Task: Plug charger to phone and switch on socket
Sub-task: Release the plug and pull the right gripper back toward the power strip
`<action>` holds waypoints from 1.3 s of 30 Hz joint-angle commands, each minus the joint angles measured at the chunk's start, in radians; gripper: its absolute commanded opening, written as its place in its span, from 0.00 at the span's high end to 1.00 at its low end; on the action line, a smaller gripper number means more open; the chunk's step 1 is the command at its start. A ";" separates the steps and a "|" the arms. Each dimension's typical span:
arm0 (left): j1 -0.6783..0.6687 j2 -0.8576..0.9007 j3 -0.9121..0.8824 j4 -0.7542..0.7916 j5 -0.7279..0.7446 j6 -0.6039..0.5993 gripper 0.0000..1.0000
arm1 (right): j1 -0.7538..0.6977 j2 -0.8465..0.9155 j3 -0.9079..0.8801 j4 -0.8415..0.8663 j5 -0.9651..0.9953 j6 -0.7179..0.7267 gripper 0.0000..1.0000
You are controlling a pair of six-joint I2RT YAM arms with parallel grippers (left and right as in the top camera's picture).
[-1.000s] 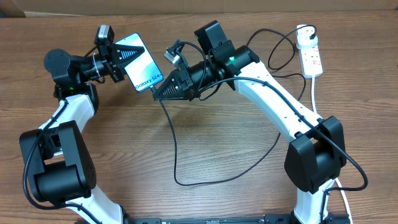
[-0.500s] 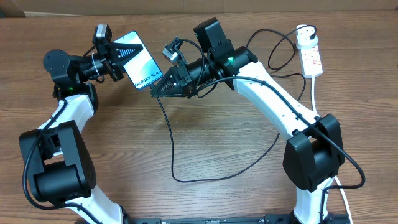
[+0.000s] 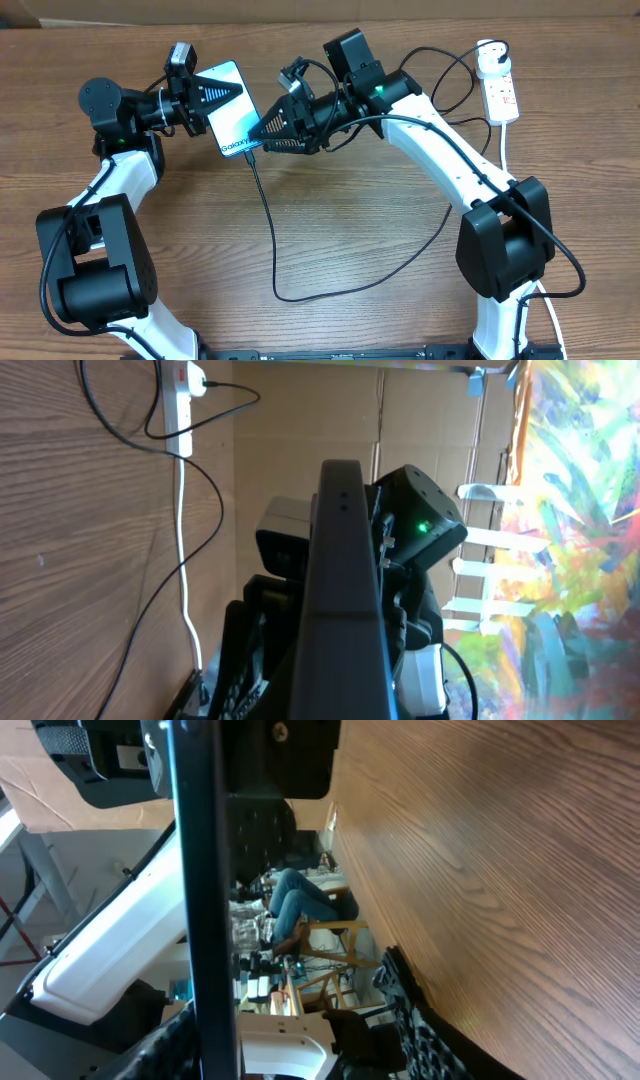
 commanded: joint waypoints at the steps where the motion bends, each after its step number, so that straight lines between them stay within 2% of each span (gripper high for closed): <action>1: 0.015 -0.008 0.017 0.007 0.014 0.010 0.96 | -0.029 0.007 0.003 -0.016 0.018 -0.069 0.38; 6: 0.015 -0.008 0.017 0.006 0.016 0.054 0.96 | -0.079 -0.016 0.003 -0.026 0.019 -0.100 0.32; 9: 0.015 -0.008 0.017 -0.002 0.019 0.105 0.96 | -0.119 -0.032 0.003 -0.029 0.020 -0.125 0.21; 13: 0.013 -0.008 0.017 -0.002 0.019 0.188 0.96 | -0.167 -0.039 0.005 -0.079 0.061 -0.175 0.16; 17: 0.007 -0.008 0.017 -0.018 0.019 0.290 0.96 | -0.192 -0.039 0.005 -0.193 0.248 -0.246 0.13; 21: -0.004 -0.008 0.017 -0.126 0.020 0.416 0.96 | -0.190 -0.039 0.005 -0.300 0.473 -0.286 0.11; 23: -0.013 -0.007 0.017 -0.175 0.019 0.455 0.96 | -0.189 -0.039 0.005 -0.332 0.511 -0.309 0.11; 31: -0.033 -0.007 0.058 -0.181 0.006 0.456 0.96 | -0.189 -0.039 0.005 -0.380 0.580 -0.311 0.09; 36: -0.033 -0.007 0.146 -0.188 -0.072 0.410 0.96 | -0.189 -0.039 0.005 -0.386 0.580 -0.311 0.07; 39: -0.033 -0.007 0.206 -0.286 -0.163 0.412 0.96 | -0.190 -0.039 0.005 -0.394 0.580 -0.311 0.04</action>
